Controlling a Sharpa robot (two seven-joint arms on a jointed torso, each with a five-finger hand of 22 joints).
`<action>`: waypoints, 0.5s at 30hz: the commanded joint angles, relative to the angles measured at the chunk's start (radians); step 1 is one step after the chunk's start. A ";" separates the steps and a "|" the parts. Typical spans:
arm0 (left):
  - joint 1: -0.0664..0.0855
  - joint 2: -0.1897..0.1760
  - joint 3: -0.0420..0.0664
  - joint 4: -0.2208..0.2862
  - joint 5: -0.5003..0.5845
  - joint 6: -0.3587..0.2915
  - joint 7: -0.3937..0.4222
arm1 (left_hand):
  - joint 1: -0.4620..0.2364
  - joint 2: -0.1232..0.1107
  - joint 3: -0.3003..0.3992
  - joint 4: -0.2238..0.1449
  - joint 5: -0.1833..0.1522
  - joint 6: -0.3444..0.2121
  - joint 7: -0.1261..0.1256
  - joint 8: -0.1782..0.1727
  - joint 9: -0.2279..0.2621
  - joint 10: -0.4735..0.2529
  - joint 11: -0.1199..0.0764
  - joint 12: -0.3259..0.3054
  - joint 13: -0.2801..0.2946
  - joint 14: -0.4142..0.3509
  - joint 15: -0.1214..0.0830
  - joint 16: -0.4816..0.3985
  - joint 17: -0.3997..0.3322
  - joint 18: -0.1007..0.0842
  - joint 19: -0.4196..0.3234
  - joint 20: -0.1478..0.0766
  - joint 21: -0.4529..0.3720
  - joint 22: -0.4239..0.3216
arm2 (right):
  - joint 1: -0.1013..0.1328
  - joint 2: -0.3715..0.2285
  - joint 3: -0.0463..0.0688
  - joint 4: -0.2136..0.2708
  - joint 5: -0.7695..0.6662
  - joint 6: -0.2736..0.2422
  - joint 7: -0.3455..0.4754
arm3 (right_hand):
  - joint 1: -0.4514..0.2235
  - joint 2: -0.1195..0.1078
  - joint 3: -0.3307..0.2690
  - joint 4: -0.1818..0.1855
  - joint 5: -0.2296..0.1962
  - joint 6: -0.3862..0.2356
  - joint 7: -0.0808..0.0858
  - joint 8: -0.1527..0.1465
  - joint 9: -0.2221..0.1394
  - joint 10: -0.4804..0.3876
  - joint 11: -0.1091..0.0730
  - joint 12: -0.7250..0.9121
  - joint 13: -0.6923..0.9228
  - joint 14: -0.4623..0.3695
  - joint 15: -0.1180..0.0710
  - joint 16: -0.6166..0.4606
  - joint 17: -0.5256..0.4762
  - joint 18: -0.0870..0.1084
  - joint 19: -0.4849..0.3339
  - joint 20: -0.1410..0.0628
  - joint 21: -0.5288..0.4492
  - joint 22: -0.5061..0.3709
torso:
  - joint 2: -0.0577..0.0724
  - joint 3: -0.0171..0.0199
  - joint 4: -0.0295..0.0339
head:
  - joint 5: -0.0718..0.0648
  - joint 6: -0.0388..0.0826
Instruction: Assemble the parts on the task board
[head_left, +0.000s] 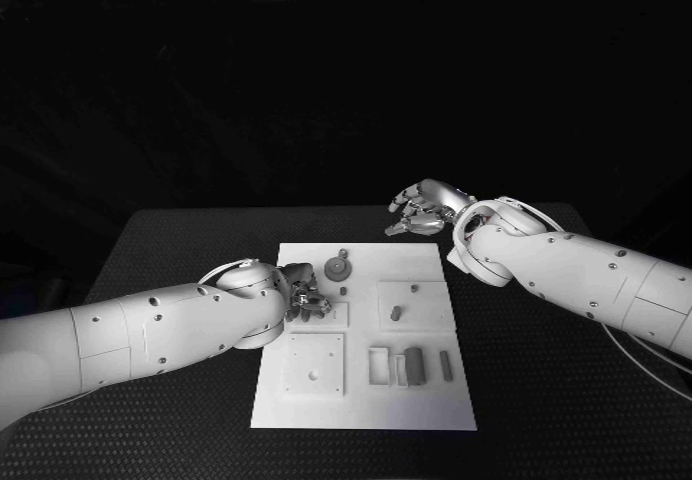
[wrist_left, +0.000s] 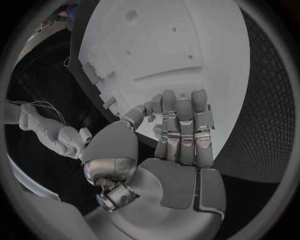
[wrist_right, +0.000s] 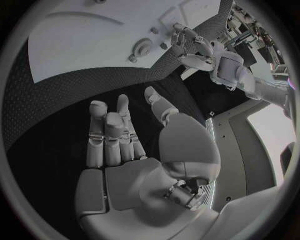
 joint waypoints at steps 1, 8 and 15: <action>-0.004 0.003 -0.004 -0.002 -0.001 0.033 -0.009 | 0.017 0.010 0.040 -0.037 0.006 0.083 -0.076 0.005 -0.002 -0.007 -0.003 0.007 -0.001 -0.018 -0.014 0.007 -0.002 0.012 0.018 -0.017 0.003 0.002 | -0.001 0.001 0.000 0.000 0.001 0.011 0.004 | -0.001 0.005 -0.006 0.003 0.002 0.000 0.008 0.003 -0.001 0.002 0.007 -0.006 0.001 -0.008 -0.002 -0.004 0.001 0.044 0.001 -0.006 -0.003 0.013 | 0.000 0.0001 0.0003 | 0.000 -0.001; -0.004 0.003 -0.004 -0.005 0.006 0.046 -0.007 | 0.008 0.002 0.034 -0.027 -0.010 0.082 -0.074 0.006 -0.005 -0.009 -0.002 0.008 -0.006 -0.021 -0.014 0.017 -0.014 0.011 0.018 -0.018 0.001 0.005 | -0.001 0.000 0.000 0.000 0.001 0.010 0.004 | -0.001 0.005 -0.006 0.002 0.002 -0.001 0.009 0.003 -0.001 0.002 0.007 -0.006 0.001 -0.008 -0.002 -0.004 0.001 0.044 0.001 -0.006 -0.004 0.013 | 0.000 0.0007 -0.0001 | 0.000 -0.001; -0.004 0.004 -0.004 -0.005 0.007 0.045 -0.003 | -0.009 -0.030 0.025 0.011 -0.052 0.082 -0.076 0.010 -0.008 -0.009 -0.004 0.014 -0.011 -0.026 -0.016 0.034 -0.036 0.010 0.020 -0.020 -0.003 0.009 | -0.001 0.000 0.000 0.000 0.001 0.011 0.004 | -0.001 0.005 -0.006 0.002 0.002 -0.001 0.009 0.002 -0.001 0.002 0.007 -0.007 0.002 -0.008 -0.002 -0.005 0.001 0.044 0.001 -0.006 -0.004 0.013 | 0.000 0.0009 0.0000 | 0.000 -0.002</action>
